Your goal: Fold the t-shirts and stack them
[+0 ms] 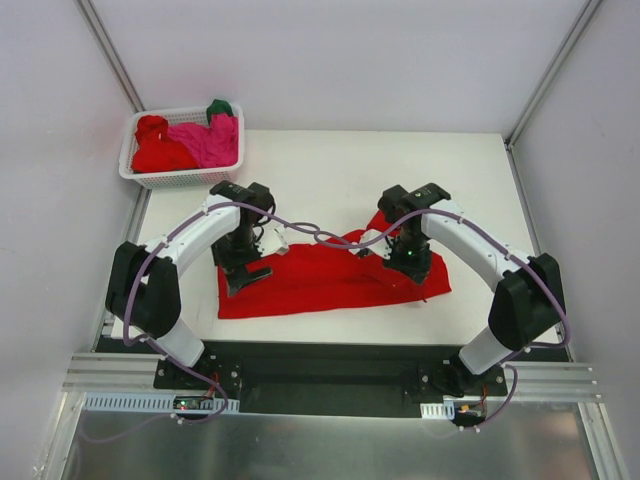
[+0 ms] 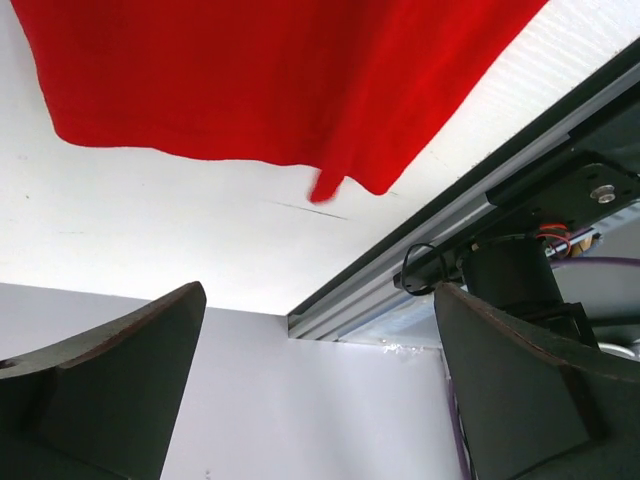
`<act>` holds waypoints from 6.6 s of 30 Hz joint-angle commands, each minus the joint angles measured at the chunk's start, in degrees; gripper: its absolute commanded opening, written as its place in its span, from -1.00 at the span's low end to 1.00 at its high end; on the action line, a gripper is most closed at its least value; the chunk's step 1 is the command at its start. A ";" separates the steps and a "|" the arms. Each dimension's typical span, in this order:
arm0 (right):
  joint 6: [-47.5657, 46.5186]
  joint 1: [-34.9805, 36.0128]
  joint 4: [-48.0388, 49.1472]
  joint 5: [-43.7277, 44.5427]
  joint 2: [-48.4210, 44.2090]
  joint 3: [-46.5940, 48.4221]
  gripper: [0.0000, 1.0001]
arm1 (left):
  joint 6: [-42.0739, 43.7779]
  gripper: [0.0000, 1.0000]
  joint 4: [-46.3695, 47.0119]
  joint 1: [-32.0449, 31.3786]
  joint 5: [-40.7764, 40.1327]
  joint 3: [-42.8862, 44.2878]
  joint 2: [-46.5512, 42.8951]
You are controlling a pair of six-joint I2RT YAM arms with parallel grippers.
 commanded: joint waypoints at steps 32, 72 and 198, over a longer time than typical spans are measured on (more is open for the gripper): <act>12.20 -9.50 21.46 7.23 14.49 23.77 1.00 | -10.61 0.99 6.39 7.87 3.06 8.71 1.07; 21.88 -14.95 18.82 -9.92 40.44 38.38 -0.76 | -10.53 0.99 4.73 26.53 -0.99 14.60 -0.51; 13.71 -41.14 5.20 -2.36 0.98 6.57 1.00 | -2.98 0.99 18.00 -5.99 -6.26 31.37 24.45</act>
